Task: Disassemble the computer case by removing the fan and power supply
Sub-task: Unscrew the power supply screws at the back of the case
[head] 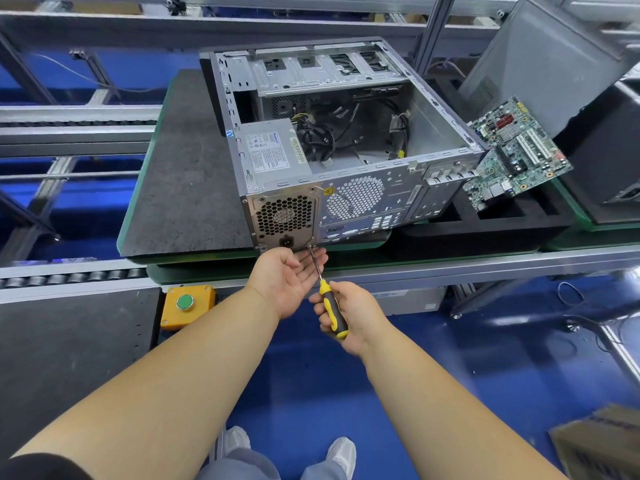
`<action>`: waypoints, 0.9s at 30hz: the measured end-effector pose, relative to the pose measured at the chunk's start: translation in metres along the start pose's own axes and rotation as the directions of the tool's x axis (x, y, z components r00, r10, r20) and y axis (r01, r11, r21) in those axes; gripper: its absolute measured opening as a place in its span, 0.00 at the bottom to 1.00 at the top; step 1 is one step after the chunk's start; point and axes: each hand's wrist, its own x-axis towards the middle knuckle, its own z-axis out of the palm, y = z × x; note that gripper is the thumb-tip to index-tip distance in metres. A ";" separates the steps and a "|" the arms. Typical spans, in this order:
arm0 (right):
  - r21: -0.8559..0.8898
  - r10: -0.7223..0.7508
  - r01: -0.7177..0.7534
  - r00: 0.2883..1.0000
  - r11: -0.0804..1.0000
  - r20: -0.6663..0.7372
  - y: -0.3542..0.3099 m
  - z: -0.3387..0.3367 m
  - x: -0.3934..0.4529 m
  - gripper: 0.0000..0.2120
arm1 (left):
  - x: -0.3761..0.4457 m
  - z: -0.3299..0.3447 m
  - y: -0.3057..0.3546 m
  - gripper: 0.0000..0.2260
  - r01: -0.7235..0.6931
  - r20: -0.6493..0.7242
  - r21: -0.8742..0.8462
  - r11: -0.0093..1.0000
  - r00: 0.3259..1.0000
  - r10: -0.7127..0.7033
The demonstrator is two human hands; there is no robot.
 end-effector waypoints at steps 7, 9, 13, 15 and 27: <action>-0.041 -0.029 0.030 0.999 0.999 0.017 0.002 -0.001 0.001 0.18 | 0.001 0.000 0.000 0.30 0.004 0.002 -0.013 1.000 1.000 -0.004; -0.053 -0.036 0.036 0.999 0.998 0.001 0.006 -0.002 0.001 0.18 | 0.001 -0.001 0.000 0.30 0.007 0.005 -0.017 1.000 1.000 -0.007; -0.088 -0.094 0.092 0.995 0.992 -0.016 0.007 -0.001 0.003 0.14 | 0.002 -0.001 -0.001 0.30 0.013 0.012 -0.025 1.000 1.000 -0.013; -0.078 -0.107 0.106 0.994 0.991 -0.019 0.007 0.000 0.003 0.13 | 0.003 -0.001 -0.001 0.30 0.015 0.010 -0.025 1.000 1.000 -0.015; -0.258 -0.174 0.136 0.976 0.957 -0.131 0.005 0.001 0.003 0.12 | 0.004 0.002 -0.003 0.25 0.024 0.005 -0.043 0.999 1.000 -0.024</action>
